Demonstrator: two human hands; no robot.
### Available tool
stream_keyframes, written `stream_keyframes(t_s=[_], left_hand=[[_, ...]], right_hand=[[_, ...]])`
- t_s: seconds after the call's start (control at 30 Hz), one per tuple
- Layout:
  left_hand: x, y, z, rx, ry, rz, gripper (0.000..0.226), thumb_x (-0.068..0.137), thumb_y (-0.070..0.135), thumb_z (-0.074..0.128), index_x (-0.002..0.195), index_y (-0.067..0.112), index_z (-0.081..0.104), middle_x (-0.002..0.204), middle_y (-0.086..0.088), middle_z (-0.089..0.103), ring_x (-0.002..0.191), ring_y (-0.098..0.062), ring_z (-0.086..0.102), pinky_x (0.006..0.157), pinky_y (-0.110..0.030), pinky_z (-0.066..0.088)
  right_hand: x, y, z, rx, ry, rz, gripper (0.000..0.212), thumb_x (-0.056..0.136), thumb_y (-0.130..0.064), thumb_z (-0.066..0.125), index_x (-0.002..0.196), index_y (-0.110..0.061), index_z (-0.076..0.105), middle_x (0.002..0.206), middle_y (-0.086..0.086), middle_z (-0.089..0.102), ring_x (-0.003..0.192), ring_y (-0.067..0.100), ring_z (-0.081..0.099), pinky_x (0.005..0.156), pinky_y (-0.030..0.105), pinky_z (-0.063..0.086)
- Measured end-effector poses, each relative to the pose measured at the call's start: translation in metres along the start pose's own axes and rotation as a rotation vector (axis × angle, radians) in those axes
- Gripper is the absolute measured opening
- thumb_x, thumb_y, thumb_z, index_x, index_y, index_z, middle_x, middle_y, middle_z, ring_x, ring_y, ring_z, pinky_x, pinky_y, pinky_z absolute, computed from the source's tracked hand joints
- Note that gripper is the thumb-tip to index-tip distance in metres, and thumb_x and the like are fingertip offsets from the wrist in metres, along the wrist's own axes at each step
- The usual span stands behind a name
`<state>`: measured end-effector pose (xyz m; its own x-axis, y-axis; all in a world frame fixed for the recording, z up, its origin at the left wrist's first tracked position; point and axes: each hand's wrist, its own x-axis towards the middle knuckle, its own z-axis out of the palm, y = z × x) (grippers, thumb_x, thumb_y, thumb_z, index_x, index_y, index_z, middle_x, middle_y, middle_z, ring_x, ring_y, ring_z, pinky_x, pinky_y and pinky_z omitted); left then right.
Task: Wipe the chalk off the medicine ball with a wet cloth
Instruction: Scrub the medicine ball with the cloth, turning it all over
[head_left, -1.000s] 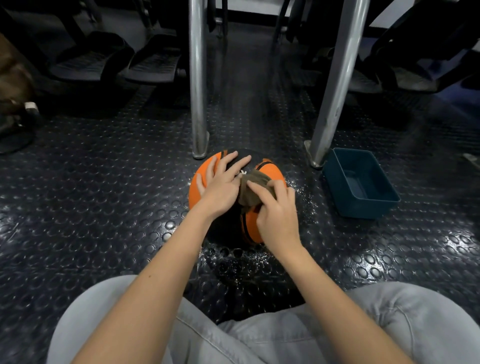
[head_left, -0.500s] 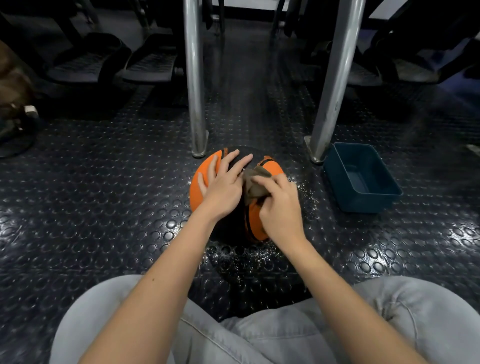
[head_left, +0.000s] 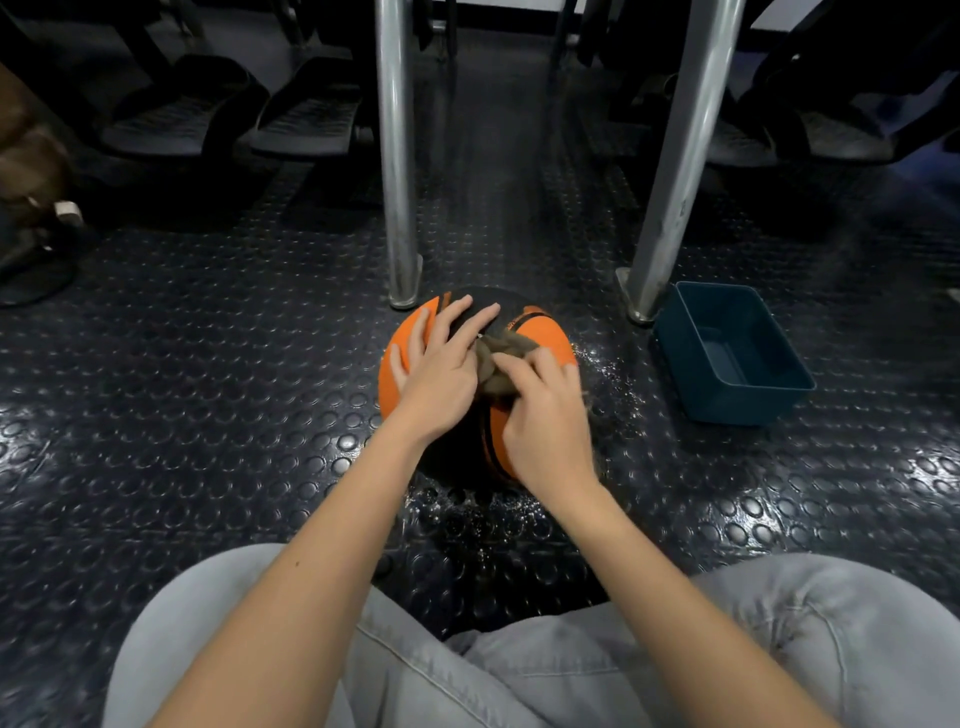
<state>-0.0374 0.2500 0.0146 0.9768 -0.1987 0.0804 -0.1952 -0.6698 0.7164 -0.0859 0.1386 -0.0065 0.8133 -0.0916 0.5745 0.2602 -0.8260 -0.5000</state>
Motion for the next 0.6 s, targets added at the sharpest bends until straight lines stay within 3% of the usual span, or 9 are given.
stream_keyframes(t_s=[0.07,0.2,0.27,0.33,0.47,0.53,0.6], left_hand=[[0.001,0.002,0.001,-0.01,-0.019,0.008,0.045,0.103,0.024,0.03,0.137,0.052,0.033,0.153,0.024,0.016,0.143,-0.004,-0.005,0.112,-0.046,-0.011],[0.004,0.006,0.004,-0.013,-0.043,0.005,0.04,0.103,0.032,0.03,0.138,0.051,0.033,0.154,0.022,0.015,0.144,-0.006,-0.008,0.113,-0.047,-0.013],[0.003,0.005,0.003,0.002,-0.049,0.009,0.041,0.103,0.03,0.029,0.139,0.051,0.032,0.154,0.022,0.015,0.143,-0.005,-0.009,0.113,-0.047,-0.014],[0.002,0.003,0.003,-0.002,-0.041,0.001,0.041,0.104,0.03,0.028,0.139,0.051,0.032,0.154,0.022,0.014,0.142,-0.003,-0.008,0.112,-0.047,-0.014],[0.0,0.004,0.002,-0.003,-0.04,-0.014,0.04,0.104,0.031,0.027,0.139,0.051,0.031,0.154,0.022,0.013,0.142,-0.003,-0.009,0.112,-0.048,-0.013],[0.0,0.004,0.001,0.013,-0.041,-0.016,0.041,0.104,0.031,0.026,0.139,0.051,0.03,0.154,0.022,0.012,0.142,-0.004,-0.009,0.112,-0.048,-0.013],[0.0,0.002,0.001,0.013,-0.036,-0.033,0.04,0.104,0.032,0.026,0.14,0.05,0.03,0.155,0.021,0.011,0.143,-0.005,-0.009,0.112,-0.048,-0.012]], right_hand=[[0.001,0.009,-0.001,0.013,0.046,0.042,0.051,0.078,-0.004,0.028,0.111,-0.012,0.067,0.097,0.009,0.058,0.081,0.029,0.046,0.076,0.031,0.038],[0.009,0.055,-0.002,0.122,0.067,0.453,0.05,0.082,0.014,0.039,0.12,-0.01,0.061,0.107,0.011,0.052,0.098,0.025,0.045,0.085,0.018,0.029],[0.008,0.074,0.003,0.238,0.027,0.699,0.051,0.084,0.015,0.037,0.124,-0.008,0.058,0.115,0.011,0.055,0.11,0.025,0.049,0.096,0.027,0.037],[0.007,0.082,0.005,0.388,0.013,0.864,0.051,0.083,0.015,0.036,0.123,-0.006,0.059,0.115,0.011,0.06,0.109,0.022,0.053,0.098,0.034,0.044],[0.0,0.084,0.012,0.561,-0.121,1.191,0.04,0.09,0.01,0.035,0.115,-0.011,0.057,0.087,0.012,0.061,0.083,0.027,0.056,0.073,0.043,0.053],[-0.005,0.083,0.014,0.678,-0.107,1.298,0.041,0.092,0.009,0.032,0.118,-0.01,0.056,0.08,0.011,0.059,0.081,0.027,0.055,0.078,0.049,0.053],[0.003,0.079,0.01,0.77,0.001,1.269,0.041,0.091,0.011,0.031,0.113,-0.01,0.059,0.082,0.01,0.059,0.083,0.026,0.054,0.08,0.044,0.051]])
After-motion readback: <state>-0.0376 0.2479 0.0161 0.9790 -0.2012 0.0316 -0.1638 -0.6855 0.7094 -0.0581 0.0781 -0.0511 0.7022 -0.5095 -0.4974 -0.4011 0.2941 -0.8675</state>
